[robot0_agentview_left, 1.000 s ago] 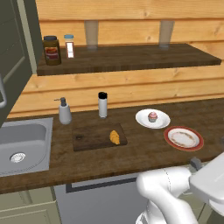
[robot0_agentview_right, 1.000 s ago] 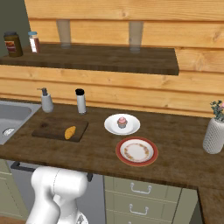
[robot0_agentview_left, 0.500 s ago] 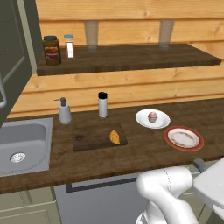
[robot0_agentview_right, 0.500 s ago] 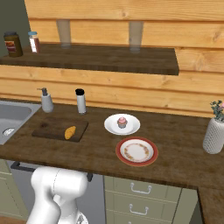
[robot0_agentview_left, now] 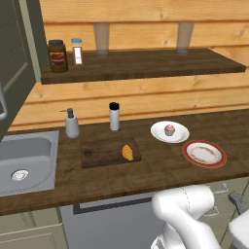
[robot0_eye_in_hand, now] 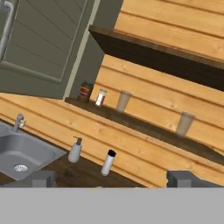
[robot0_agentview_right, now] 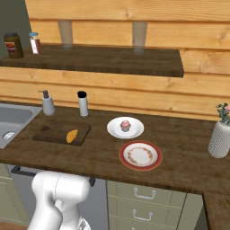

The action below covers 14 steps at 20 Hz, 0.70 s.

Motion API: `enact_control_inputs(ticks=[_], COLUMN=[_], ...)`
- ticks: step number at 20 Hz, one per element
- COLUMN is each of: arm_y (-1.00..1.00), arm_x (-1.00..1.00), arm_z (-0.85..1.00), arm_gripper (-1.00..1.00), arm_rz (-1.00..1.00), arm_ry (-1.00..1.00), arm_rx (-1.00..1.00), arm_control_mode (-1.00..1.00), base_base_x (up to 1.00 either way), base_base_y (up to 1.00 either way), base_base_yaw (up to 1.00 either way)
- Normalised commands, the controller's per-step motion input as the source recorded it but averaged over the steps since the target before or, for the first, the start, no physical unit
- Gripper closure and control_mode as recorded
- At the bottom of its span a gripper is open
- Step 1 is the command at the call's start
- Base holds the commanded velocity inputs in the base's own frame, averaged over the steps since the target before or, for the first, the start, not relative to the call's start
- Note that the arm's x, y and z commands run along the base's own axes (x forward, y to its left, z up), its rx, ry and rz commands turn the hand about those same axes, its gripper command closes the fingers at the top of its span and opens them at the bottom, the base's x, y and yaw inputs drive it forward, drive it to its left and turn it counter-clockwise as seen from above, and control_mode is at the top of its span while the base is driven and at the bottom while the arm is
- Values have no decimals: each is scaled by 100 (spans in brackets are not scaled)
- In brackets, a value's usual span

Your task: From the different types of pastries on the counter, select a croissant and place it on the cutting board. Then retrieve a jar of jam from the cabinet and place it alongside the croissant on the cutting board.

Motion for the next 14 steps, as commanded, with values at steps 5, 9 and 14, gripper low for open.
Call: enact_control_inputs(ticks=[5, 9, 14], arm_y=[4, 0, 0], arm_x=[-19, 25, 37], arm_z=[6, 2, 23], arm_gripper=[-100, -100, -100], arm_rz=[-1, 0, 0], arm_ry=[-11, 5, 3], arm_rx=[0, 0, 0], arm_control_mode=[-100, -100, -100], base_base_x=[0, 0, 0], base_base_y=[0, 0, 0], base_base_yaw=[0, 0, 0])
